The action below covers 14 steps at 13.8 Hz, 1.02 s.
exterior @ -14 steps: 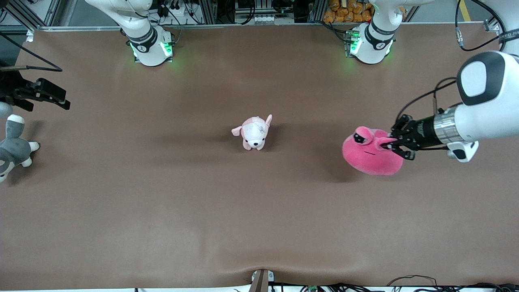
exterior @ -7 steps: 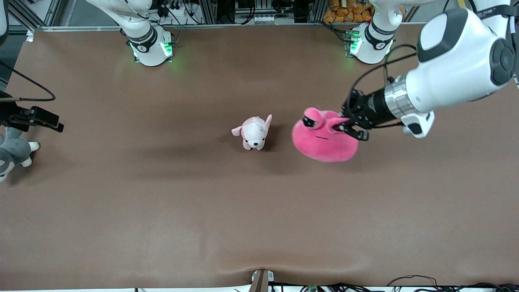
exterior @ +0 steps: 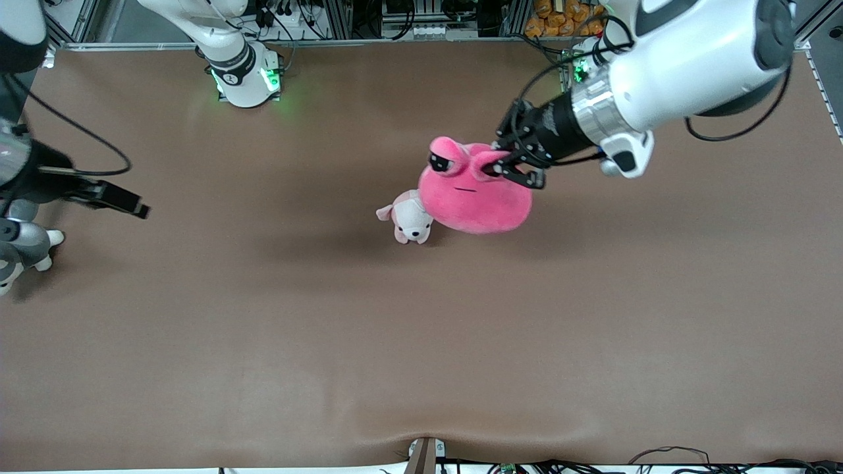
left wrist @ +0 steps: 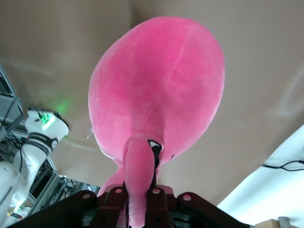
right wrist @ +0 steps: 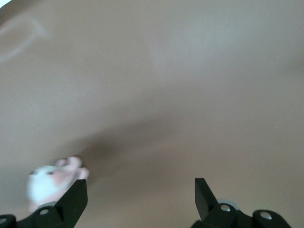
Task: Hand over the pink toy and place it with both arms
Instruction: 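Carry the pink plush toward center while the right gripper reaches toward it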
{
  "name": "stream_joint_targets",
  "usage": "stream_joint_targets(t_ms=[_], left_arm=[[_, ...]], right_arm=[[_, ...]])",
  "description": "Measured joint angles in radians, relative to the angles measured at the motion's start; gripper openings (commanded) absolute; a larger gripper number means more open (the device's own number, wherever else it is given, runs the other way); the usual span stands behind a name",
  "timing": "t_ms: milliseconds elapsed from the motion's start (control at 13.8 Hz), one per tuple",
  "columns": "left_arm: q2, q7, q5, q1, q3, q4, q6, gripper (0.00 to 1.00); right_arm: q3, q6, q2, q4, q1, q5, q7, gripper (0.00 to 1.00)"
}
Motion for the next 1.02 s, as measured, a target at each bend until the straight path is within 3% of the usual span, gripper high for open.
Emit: stream_joint_targets(t_ms=[291,582,800,1018], left_arm=[[0.014,-0.122,-0.001,-0.071,-0.005,0.0,0.117,0.0],[0.07,-0.245,-0.009,-0.138,-0.005,0.0,0.234,0.0],[0.097,-0.285,-0.054,-0.16,-0.005,0.005,0.315,0.0],[0.103,-0.311,-0.063,-0.186,-0.005,0.011,0.373,0.0]], right_arm=[[0.002,-0.041,0.0,0.0,0.044,0.201,0.561,1.0],[0.005,-0.016,0.001,0.0,0.116,0.349,0.971,1.0],[0.006,0.073,0.015,-0.002,0.206,0.38,1.216,1.0],[0.007,0.255,0.055,-0.003,0.328,0.382,1.471,1.0]])
